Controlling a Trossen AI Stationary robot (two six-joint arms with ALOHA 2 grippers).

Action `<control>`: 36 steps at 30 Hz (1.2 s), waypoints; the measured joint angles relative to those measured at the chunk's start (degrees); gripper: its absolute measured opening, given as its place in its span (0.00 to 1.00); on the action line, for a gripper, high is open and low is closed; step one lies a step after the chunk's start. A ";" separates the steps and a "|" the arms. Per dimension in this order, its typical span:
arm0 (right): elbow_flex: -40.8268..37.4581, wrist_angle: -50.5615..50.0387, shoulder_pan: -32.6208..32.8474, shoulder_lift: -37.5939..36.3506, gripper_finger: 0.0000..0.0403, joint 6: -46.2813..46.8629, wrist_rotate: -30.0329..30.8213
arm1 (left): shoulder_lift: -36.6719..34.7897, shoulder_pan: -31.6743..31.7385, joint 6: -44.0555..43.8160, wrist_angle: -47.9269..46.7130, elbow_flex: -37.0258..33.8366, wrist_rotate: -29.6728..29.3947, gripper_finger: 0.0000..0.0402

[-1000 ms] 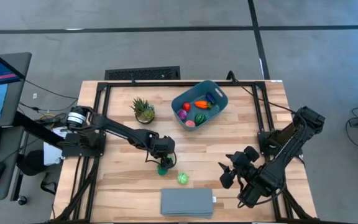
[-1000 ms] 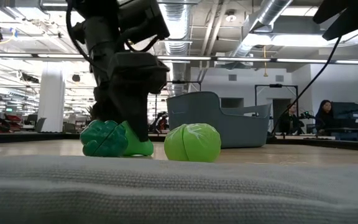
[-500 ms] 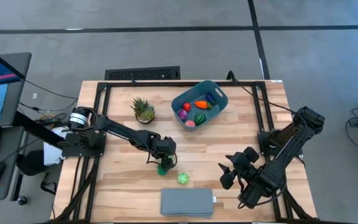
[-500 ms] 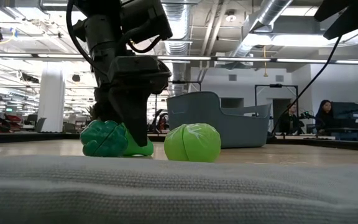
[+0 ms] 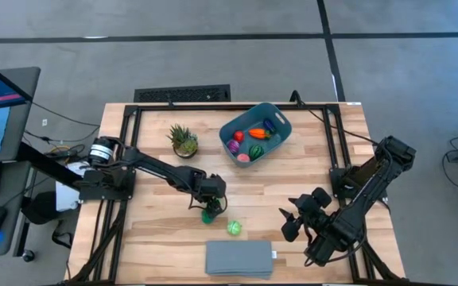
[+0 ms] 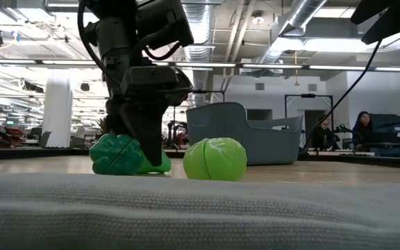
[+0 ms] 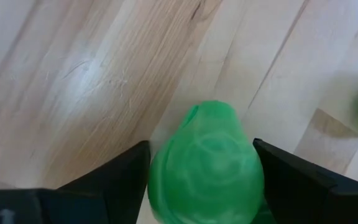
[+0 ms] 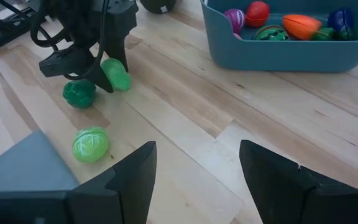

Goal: Pick and placing Produce into tupperware
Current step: Put the pear into the bin

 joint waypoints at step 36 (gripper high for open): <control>0.01 0.21 0.00 0.00 0.63 -0.48 0.00 | -0.06 0.04 1.60 -0.62 1.57 -0.51 0.53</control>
